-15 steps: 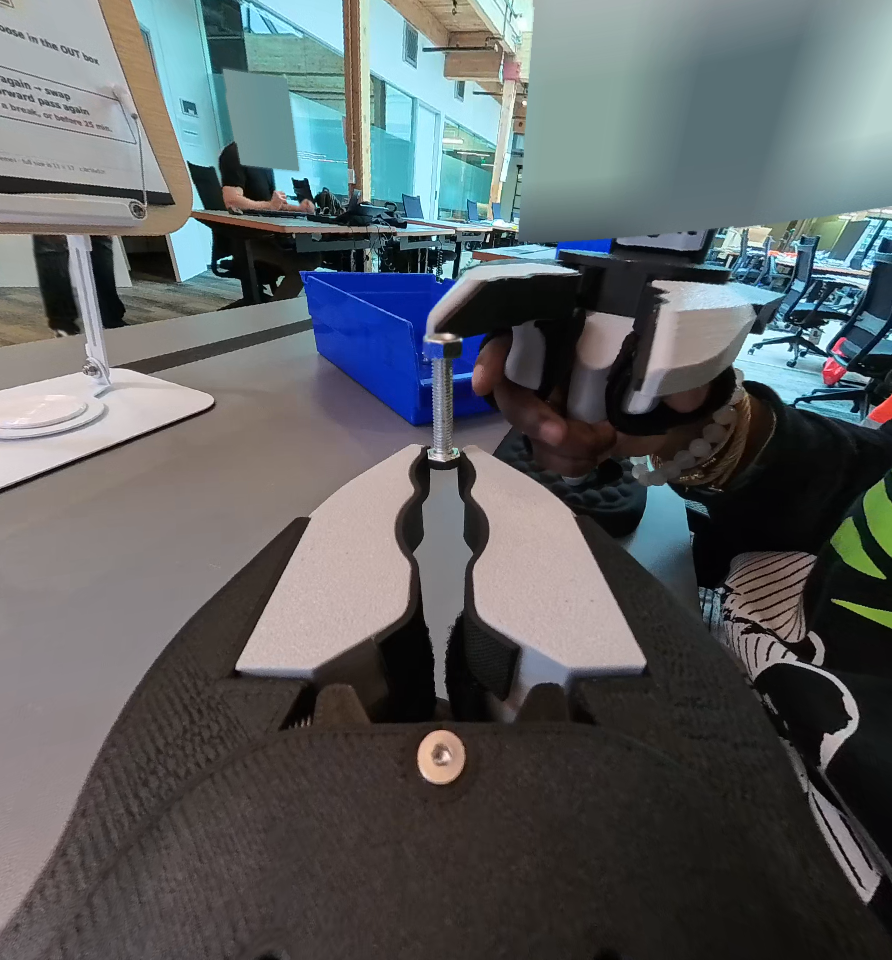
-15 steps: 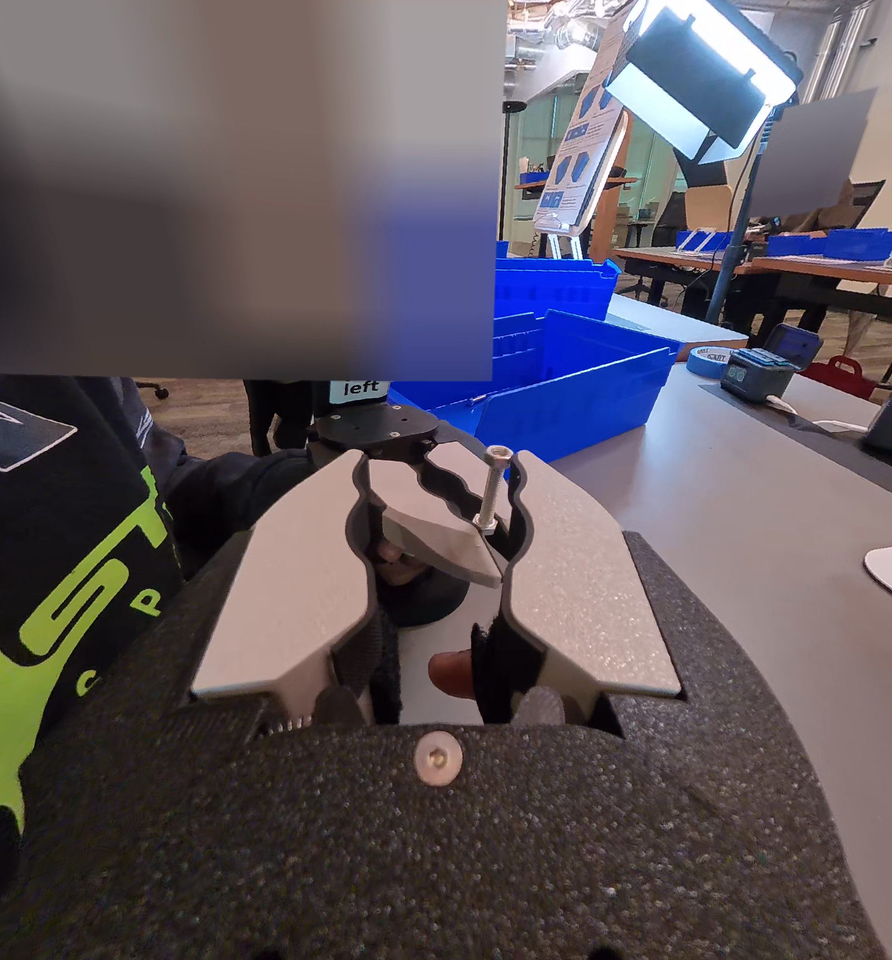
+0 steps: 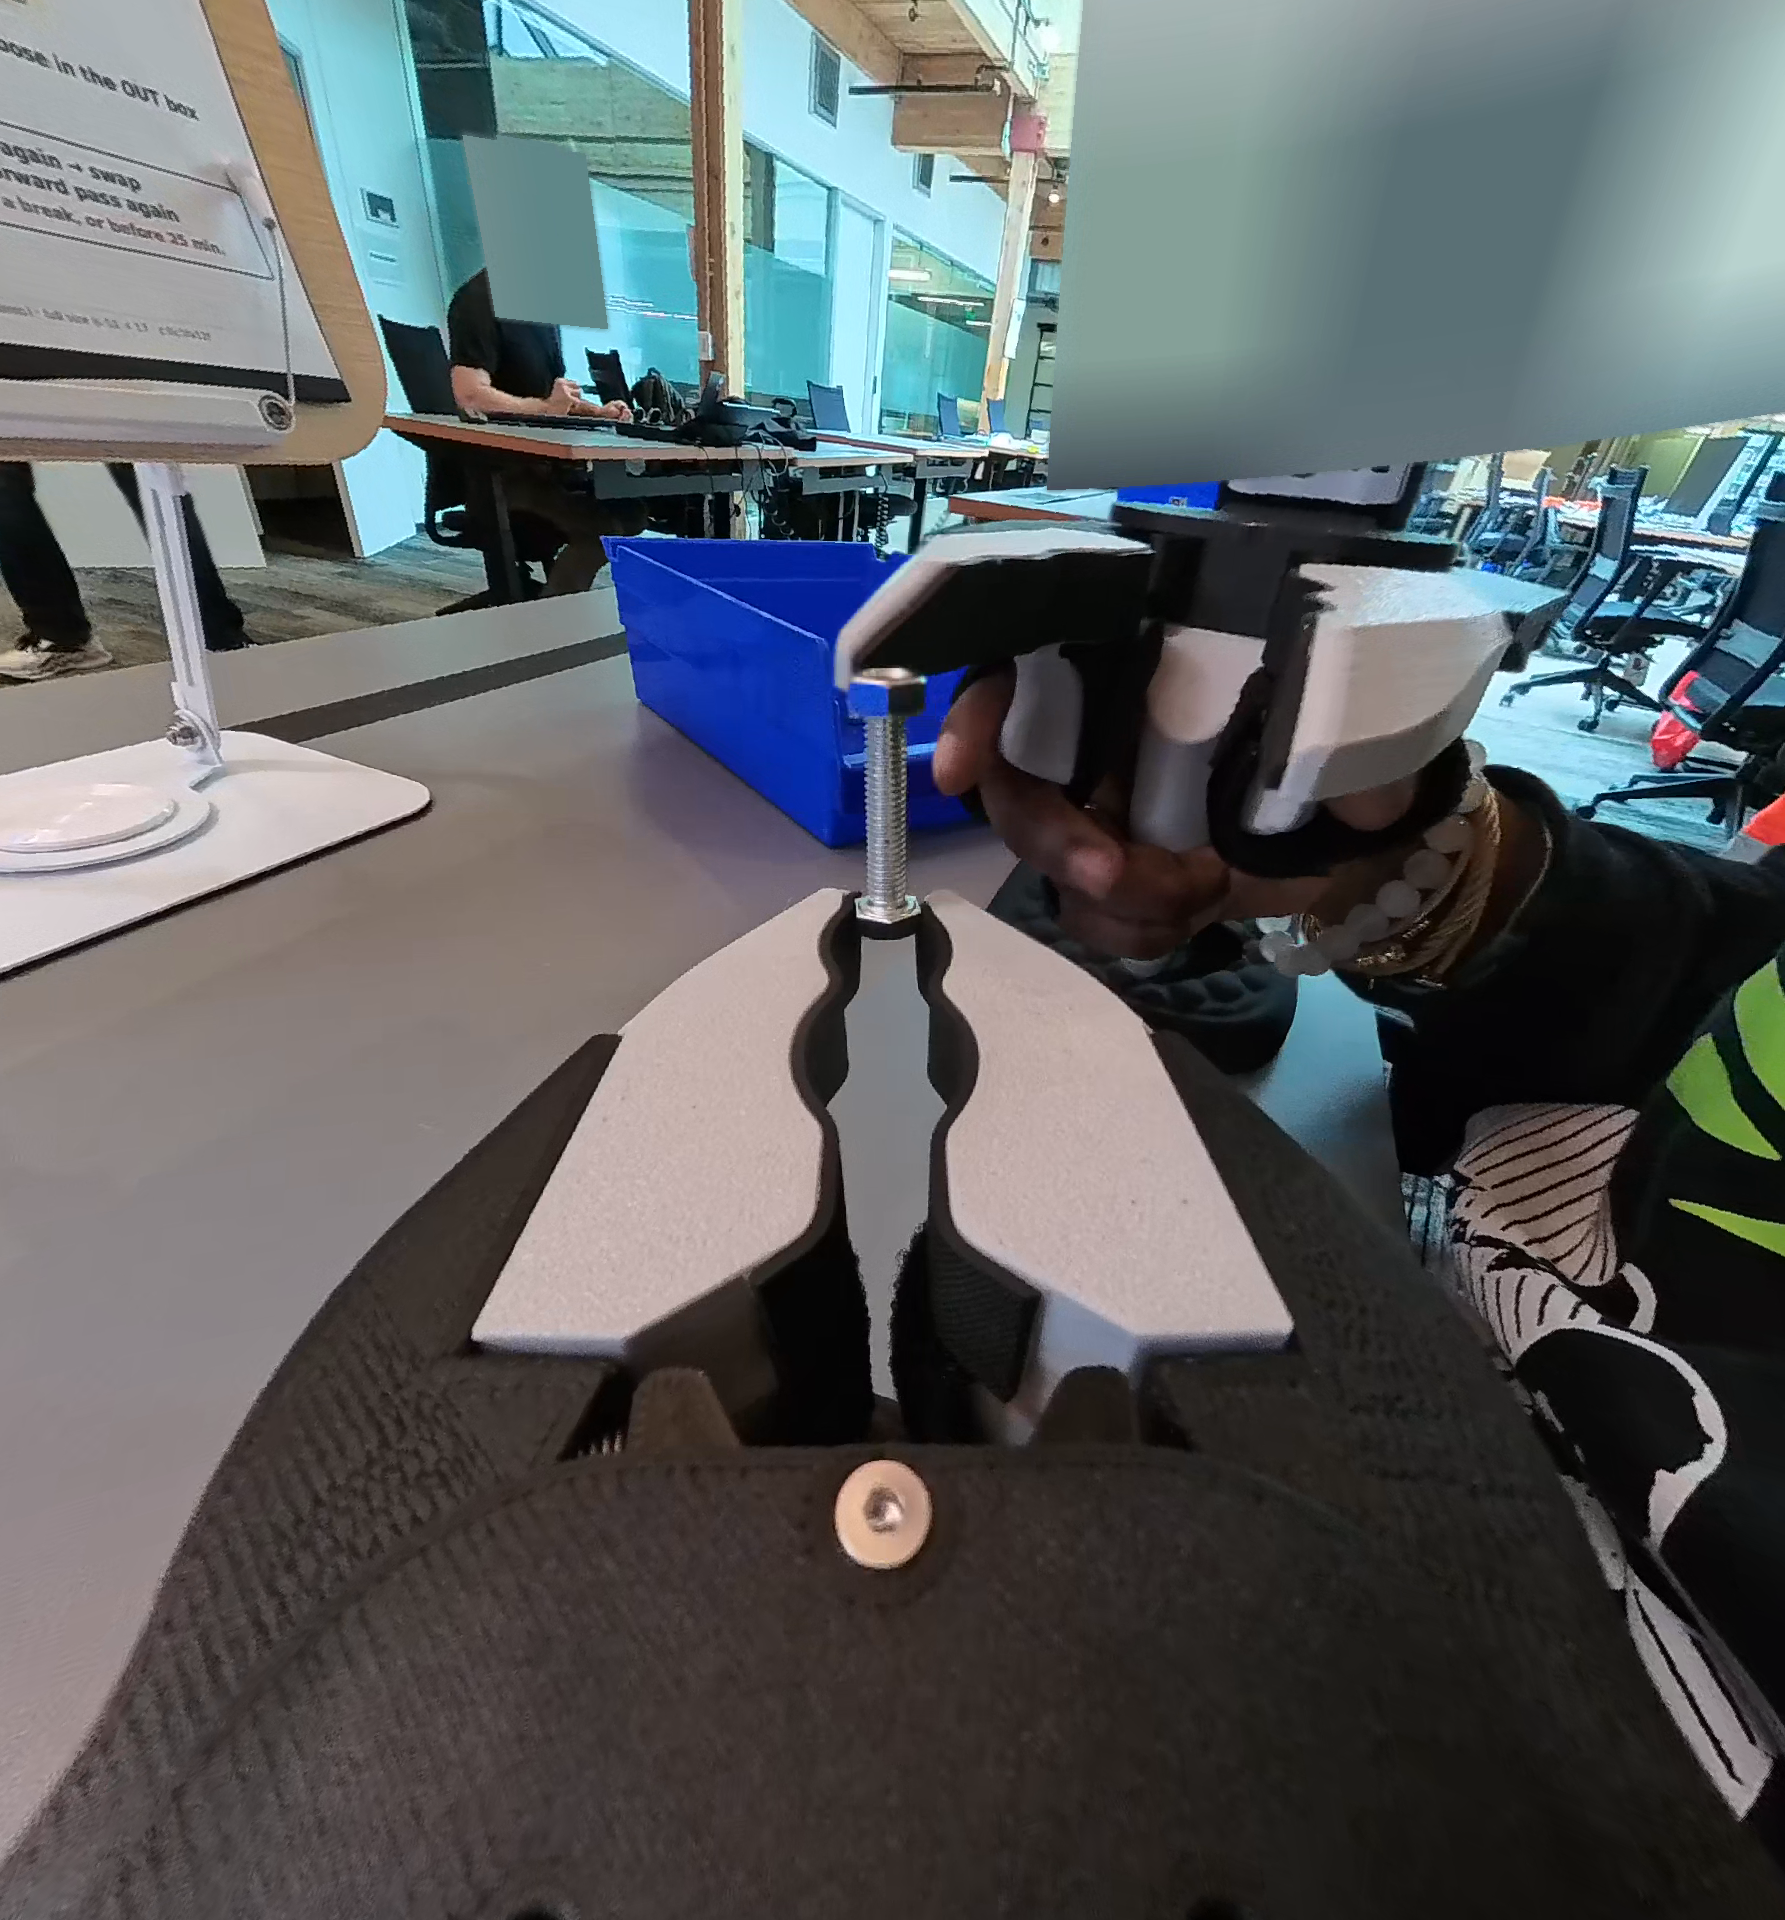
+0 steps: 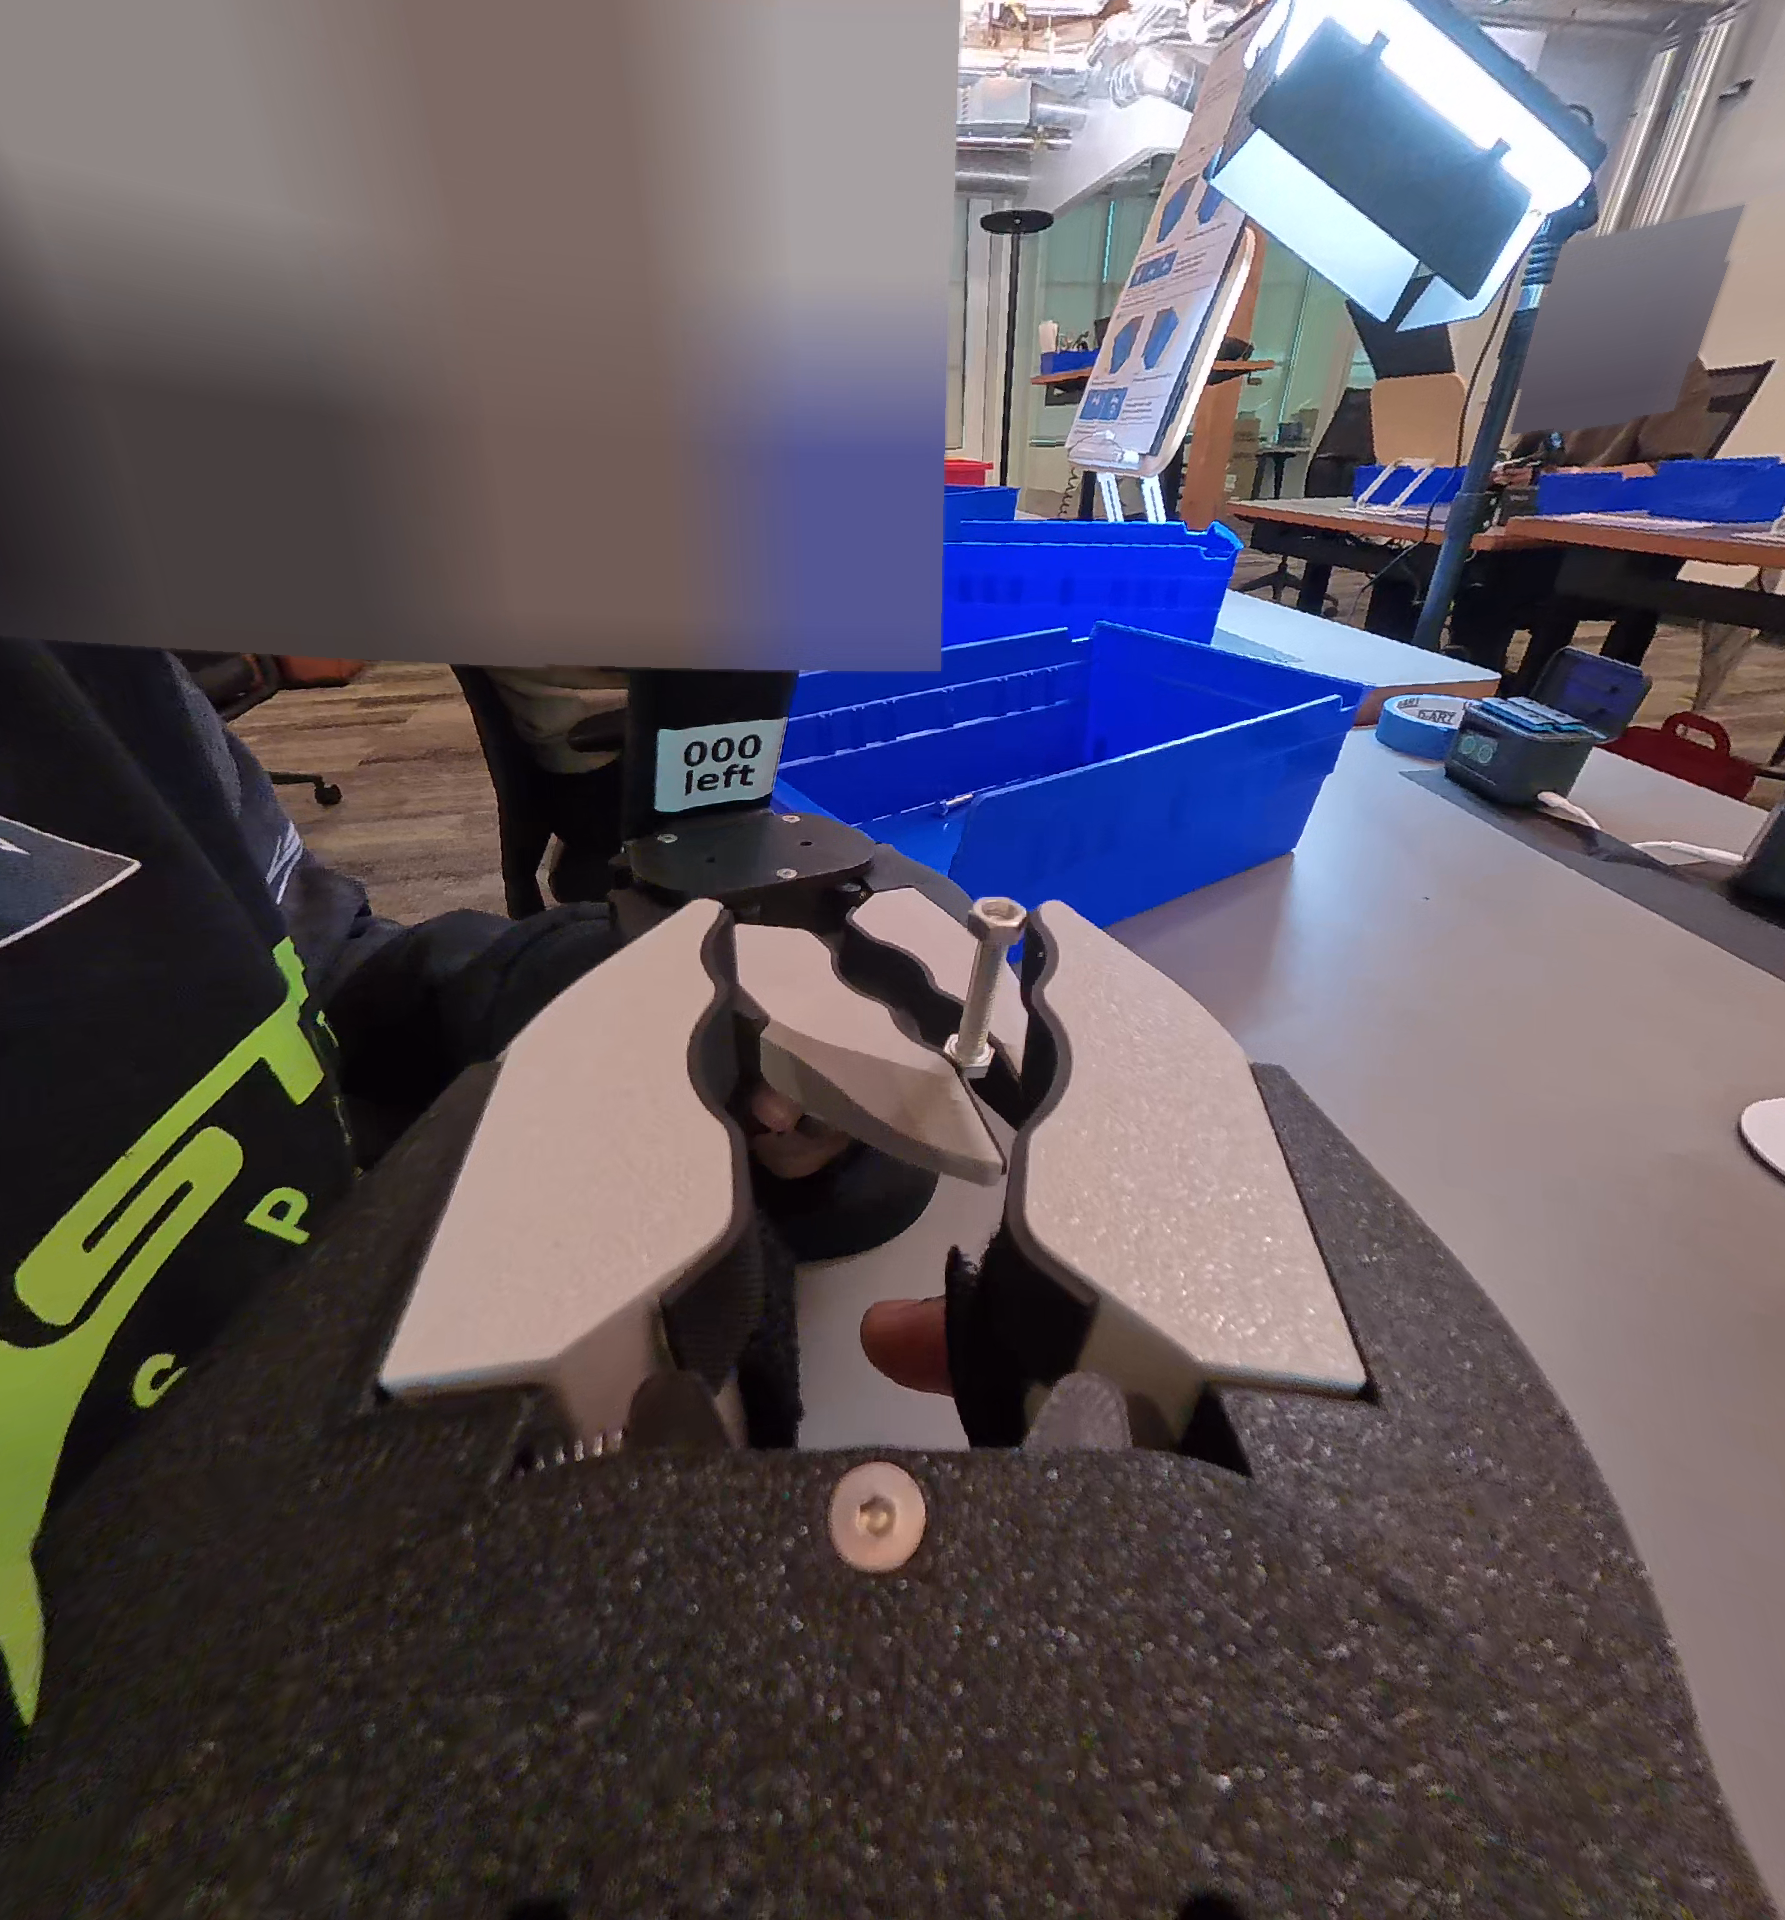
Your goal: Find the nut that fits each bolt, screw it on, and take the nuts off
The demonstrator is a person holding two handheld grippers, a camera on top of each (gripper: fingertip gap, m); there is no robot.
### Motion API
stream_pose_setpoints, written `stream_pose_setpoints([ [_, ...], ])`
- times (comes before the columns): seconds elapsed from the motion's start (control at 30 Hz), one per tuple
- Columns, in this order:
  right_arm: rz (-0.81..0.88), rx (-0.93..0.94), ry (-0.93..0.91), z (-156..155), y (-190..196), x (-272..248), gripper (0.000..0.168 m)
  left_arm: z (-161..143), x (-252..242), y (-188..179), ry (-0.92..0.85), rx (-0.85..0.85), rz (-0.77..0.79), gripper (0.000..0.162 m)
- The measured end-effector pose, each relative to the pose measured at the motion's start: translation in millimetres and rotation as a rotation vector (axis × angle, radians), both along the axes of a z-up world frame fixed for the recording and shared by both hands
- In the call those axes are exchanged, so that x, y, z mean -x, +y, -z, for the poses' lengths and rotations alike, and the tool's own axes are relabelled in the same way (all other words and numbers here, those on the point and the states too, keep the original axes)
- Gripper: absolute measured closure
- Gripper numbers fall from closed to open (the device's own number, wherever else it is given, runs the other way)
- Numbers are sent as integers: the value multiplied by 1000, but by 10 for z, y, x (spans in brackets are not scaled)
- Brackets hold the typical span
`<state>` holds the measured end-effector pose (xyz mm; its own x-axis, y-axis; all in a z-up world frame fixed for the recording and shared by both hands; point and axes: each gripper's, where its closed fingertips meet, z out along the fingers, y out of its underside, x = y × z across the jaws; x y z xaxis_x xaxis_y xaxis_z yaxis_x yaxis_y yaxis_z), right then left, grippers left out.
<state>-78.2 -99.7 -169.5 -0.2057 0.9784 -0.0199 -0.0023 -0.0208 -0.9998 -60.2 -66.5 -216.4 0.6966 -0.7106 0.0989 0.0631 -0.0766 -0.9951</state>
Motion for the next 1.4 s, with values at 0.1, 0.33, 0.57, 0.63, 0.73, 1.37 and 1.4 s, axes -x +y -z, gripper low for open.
stream_pose_setpoints([
  [0.1, 2, 5, 8, -6, -12, -61, 121, -3, 6, 3, -3, 1, -3, 152],
  [0.33, 21, 39, 16, 3, 62, 30, 113, 6, -12, -6, 9, -4, 4, 152],
  [0.57, -43, 47, -9, 53, -32, 177, 110, 12, -21, -9, 15, -3, 9, 152],
  [0.63, -38, 44, -4, 47, -33, 164, 111, 9, -16, -6, 10, -2, 7, 152],
  [0.73, -23, 43, 3, 35, -19, 109, 112, 9, -11, -1, 7, 0, 4, 152],
  [1.37, -25, 74, 22, 3, 85, 143, 124, 18, -28, -6, 17, 1, 11, 152],
  [1.4, -30, 74, 18, 12, 78, 153, 124, 19, -28, -6, 18, 2, 11, 152],
])
